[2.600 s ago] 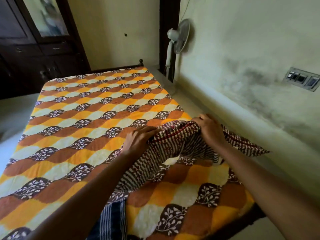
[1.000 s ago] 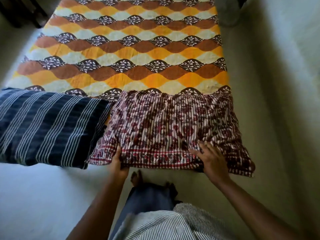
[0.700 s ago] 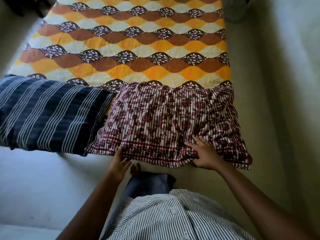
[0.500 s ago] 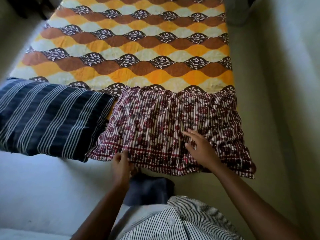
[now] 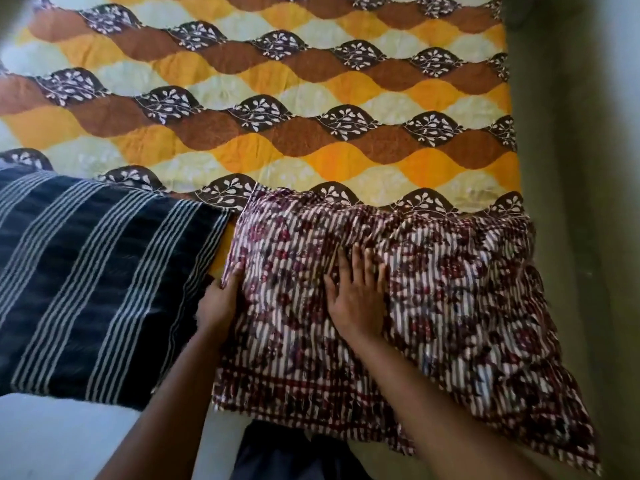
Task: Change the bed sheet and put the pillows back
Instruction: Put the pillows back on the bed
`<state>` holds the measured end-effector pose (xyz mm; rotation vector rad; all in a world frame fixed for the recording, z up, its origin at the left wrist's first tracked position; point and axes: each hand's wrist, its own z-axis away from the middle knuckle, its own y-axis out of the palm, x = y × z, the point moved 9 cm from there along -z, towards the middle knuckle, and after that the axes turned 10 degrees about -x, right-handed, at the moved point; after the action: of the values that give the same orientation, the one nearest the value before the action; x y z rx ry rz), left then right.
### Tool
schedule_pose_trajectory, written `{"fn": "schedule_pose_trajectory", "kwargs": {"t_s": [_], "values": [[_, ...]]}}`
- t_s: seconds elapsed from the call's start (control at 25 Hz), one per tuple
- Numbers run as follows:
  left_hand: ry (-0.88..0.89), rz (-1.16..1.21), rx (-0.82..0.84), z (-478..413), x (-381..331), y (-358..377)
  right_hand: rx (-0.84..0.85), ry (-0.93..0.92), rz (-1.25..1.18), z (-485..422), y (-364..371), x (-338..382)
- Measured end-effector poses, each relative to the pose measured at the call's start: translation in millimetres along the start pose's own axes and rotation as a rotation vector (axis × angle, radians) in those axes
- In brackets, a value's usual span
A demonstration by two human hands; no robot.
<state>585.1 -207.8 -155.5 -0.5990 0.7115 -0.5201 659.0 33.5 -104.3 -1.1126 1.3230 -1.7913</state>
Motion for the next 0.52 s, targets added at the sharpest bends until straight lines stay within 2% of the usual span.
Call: {"fn": "schedule_pose_trajectory", "kwargs": {"t_s": [0.08,0.12,0.16,0.2,0.28,0.36,0.44,0.52], "values": [[-0.031,0.109,0.007,-12,8,-4,-0.09,0.015,-0.117,-22,-16,-5],[-0.04,0.179,0.0,-14,10,-7,-0.167,-0.036,-0.194,-41,-34,1],[-0.042,0.232,-0.02,-14,11,-12,-0.216,-0.133,-0.262,-66,-49,16],[-0.03,0.266,-0.047,-13,10,-16,-0.173,-0.265,-0.3,-92,-56,40],[0.026,0.295,-0.104,-3,0,-26,0.187,-0.49,-0.222,-129,-30,107],[0.142,0.23,-0.242,2,-9,-42,0.524,-0.69,-0.039,-140,14,170],[0.213,0.141,-0.383,5,-11,-57,0.704,-0.768,0.067,-141,50,203],[0.155,0.097,-0.435,-3,-6,-60,0.753,-0.664,0.042,-151,77,211]]}}
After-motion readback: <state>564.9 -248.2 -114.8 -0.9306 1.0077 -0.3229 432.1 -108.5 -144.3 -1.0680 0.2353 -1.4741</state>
